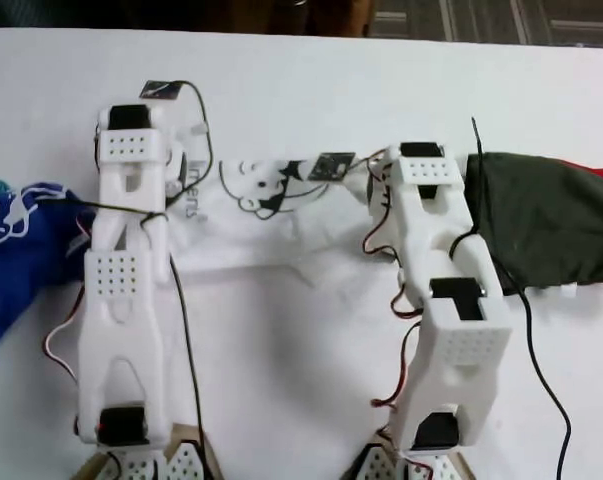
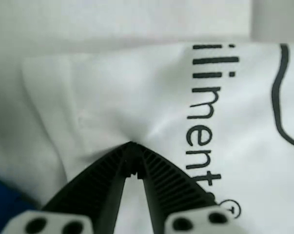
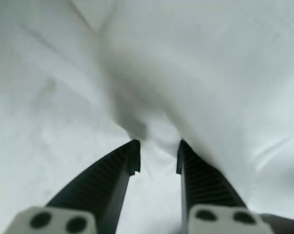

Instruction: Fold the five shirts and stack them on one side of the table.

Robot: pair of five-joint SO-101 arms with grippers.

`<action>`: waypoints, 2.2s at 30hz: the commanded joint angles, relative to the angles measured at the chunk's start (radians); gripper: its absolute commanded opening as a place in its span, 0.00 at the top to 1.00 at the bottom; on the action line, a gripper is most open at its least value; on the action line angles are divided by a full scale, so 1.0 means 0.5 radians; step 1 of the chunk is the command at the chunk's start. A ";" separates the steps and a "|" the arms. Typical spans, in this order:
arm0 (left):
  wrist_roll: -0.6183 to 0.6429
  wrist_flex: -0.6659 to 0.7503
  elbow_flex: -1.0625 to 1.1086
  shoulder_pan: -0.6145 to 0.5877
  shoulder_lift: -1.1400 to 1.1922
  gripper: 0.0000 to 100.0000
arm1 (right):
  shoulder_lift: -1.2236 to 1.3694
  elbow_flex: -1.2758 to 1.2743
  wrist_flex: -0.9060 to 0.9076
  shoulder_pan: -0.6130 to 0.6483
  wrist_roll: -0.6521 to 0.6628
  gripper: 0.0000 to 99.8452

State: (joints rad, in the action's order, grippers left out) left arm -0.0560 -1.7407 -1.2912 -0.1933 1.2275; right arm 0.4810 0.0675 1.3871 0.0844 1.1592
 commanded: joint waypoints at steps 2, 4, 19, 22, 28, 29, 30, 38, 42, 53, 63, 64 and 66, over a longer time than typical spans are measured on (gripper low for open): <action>-0.006 0.009 -0.026 0.006 0.006 0.97 | 0.014 0.006 -0.066 -0.011 0.015 0.89; -0.006 0.009 -0.026 0.006 0.006 0.97 | 0.008 0.006 -0.069 -0.008 0.015 0.97; -0.006 0.009 -0.026 0.006 0.006 0.97 | -0.305 0.006 0.155 0.026 0.015 0.98; -0.006 0.009 -0.026 0.006 0.006 0.97 | -0.453 0.003 0.176 0.044 0.015 0.98; -0.006 0.009 -0.026 0.006 0.006 0.97 | -0.646 0.006 0.167 0.084 0.015 0.98; -0.006 0.009 -0.026 0.006 0.006 0.97 | -0.655 0.006 0.152 0.091 0.015 0.98; -0.006 0.009 -0.026 0.006 0.006 0.97 | -0.655 0.006 0.124 0.091 0.015 0.98; -0.006 0.009 -0.026 0.006 0.006 0.97 | -0.569 0.009 -0.232 0.109 0.000 0.98; -0.006 0.009 -0.026 0.006 0.006 0.97 | -0.557 0.009 -0.296 0.127 0.000 0.98; -0.006 0.012 -0.026 0.006 0.006 0.97 | -0.554 -0.117 0.087 0.005 0.077 0.87; -0.006 0.012 -0.026 0.006 0.006 0.97 | -0.551 -0.509 -0.376 -0.054 0.071 0.84; -0.006 0.012 -0.026 0.006 0.006 0.97 | -0.548 -0.534 -0.428 -0.060 0.071 0.84; -0.006 0.012 -0.026 0.006 0.006 0.97 | -0.505 -0.546 -0.468 -0.060 0.071 0.84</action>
State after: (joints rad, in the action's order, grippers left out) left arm -0.0560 -1.7407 -1.2912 -0.1933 1.2275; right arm 0.2186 -0.2056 1.1953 0.0644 1.1884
